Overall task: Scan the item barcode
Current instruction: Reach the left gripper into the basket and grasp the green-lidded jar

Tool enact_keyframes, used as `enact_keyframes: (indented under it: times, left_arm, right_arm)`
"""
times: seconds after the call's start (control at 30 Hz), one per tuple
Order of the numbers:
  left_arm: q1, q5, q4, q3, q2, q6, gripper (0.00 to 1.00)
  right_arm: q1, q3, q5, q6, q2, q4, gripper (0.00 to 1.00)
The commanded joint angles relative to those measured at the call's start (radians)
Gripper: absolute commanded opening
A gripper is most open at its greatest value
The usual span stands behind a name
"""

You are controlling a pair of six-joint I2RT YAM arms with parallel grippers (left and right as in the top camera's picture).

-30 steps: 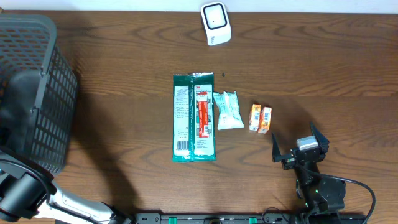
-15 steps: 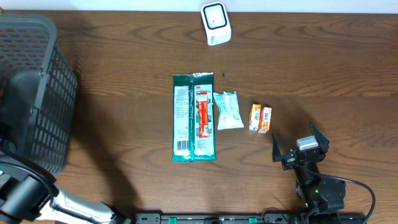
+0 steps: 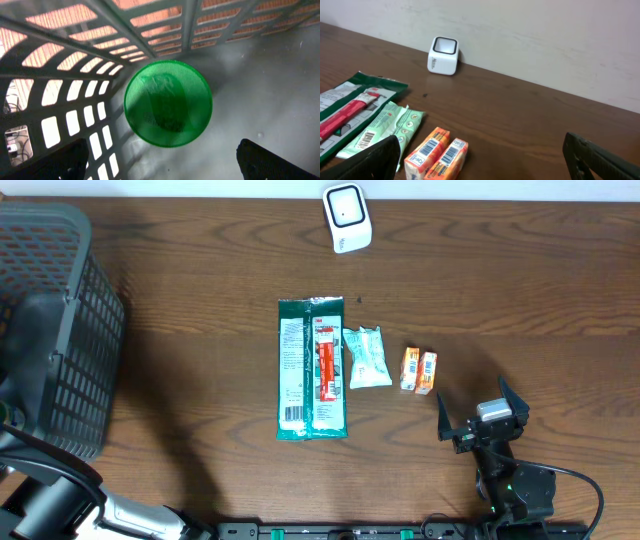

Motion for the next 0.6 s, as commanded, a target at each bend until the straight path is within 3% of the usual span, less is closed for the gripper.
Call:
enact_keyframes:
  times: [0.0,0.43,0.57]
  left_arm:
    - [-0.001,-0.029,0.02,-0.003,0.034,0.021,0.95]
    - [0.007,-0.027,0.055,-0.01,0.127,0.024,0.95]
    - [0.007,-0.016,0.055,0.001,0.117,0.025,0.83]
  right_arm:
    - [0.006,-0.001,0.002,0.003,-0.005,-0.004,0.99]
    - [0.006,-0.001,0.002,0.003,-0.005,-0.004,0.99]
    - [0.006,-0.001,0.002,0.003,-0.005,-0.004,0.99]
